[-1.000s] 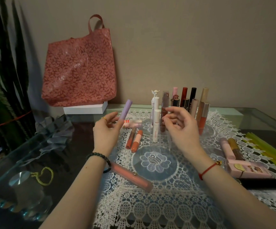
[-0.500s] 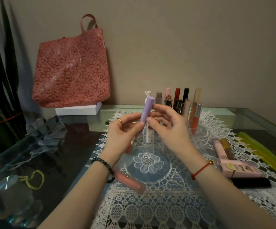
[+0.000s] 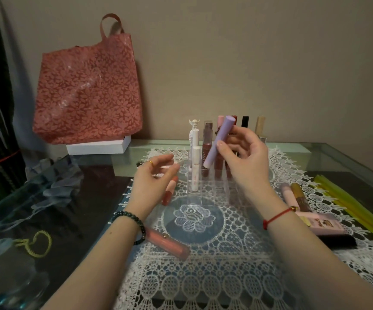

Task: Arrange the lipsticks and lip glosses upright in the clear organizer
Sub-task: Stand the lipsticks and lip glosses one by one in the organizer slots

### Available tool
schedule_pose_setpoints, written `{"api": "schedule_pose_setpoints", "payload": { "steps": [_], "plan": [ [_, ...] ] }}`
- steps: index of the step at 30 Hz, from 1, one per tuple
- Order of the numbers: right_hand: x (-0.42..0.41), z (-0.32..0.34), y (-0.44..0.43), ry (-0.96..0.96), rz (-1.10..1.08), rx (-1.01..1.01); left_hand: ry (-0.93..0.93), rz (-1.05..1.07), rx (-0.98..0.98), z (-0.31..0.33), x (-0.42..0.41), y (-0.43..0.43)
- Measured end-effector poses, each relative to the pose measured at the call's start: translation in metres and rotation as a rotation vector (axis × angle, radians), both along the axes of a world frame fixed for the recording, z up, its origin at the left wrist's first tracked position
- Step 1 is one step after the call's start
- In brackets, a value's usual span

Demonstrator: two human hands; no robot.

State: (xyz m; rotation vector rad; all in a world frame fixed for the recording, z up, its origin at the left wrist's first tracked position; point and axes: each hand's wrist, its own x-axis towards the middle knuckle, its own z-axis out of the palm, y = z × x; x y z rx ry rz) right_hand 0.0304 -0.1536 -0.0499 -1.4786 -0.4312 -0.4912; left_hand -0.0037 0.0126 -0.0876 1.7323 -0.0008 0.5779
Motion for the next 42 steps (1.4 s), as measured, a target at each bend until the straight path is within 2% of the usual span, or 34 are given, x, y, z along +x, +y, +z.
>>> {"api": "schedule_pose_setpoints", "payload": {
  "steps": [4,10,25,42],
  "plan": [
    [0.005,-0.010,-0.001,0.034,-0.038,-0.082,0.129,-0.025,0.177,-0.010,0.009,0.004],
    [0.008,-0.022,0.004,0.060,-0.036,-0.175,0.191,-0.143,0.169,-0.012,0.008,0.002],
    [0.011,-0.036,0.007,0.050,-0.037,-0.300,0.159,-0.171,0.211,-0.016,0.011,0.003],
    [0.013,-0.039,0.007,0.041,-0.042,-0.339,0.161,-0.177,0.221,-0.016,0.011,0.003]
  ]
}}
